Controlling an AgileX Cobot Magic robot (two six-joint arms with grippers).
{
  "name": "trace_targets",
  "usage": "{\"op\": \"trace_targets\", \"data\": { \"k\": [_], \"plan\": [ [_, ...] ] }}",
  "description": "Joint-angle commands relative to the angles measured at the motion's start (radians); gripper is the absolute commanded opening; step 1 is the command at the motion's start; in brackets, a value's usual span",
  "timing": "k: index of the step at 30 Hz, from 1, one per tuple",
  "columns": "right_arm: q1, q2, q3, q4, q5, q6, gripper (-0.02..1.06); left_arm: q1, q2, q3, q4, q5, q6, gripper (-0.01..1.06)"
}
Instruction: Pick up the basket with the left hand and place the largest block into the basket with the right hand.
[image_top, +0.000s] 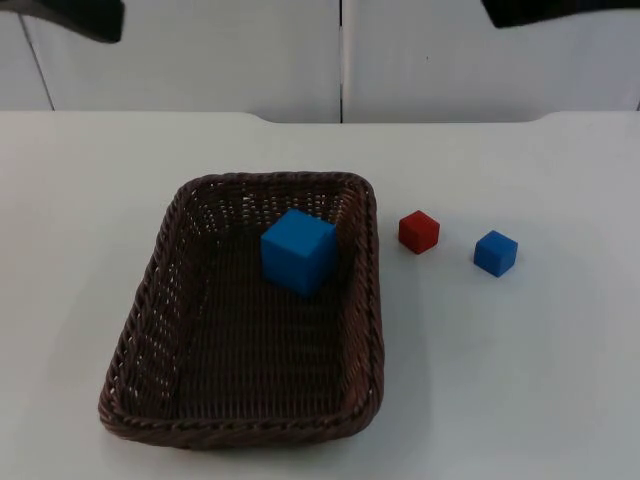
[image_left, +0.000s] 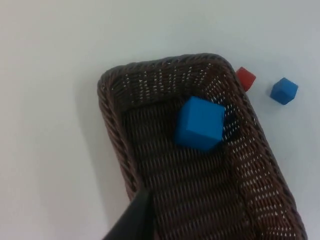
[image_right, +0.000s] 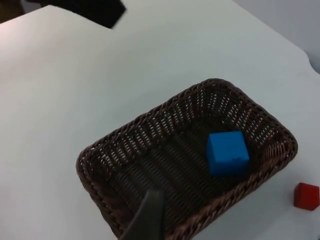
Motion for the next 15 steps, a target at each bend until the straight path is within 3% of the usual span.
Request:
{"op": "trace_targets", "data": {
  "k": [1,8,15],
  "plan": [
    [-0.003,-0.038,0.035,-0.001,-0.021,0.01,0.84,0.0,-0.075,0.044,0.023,-0.016,-0.005,1.05],
    [-0.003,-0.141,0.128,-0.001,-0.028,0.037,0.84,0.0,-0.279,0.134,0.034,-0.012,-0.008,1.05],
    [-0.003,-0.227,0.194,-0.001,-0.031,0.053,0.84,0.0,-0.422,0.143,0.042,0.023,-0.012,1.05]
  ]
}}
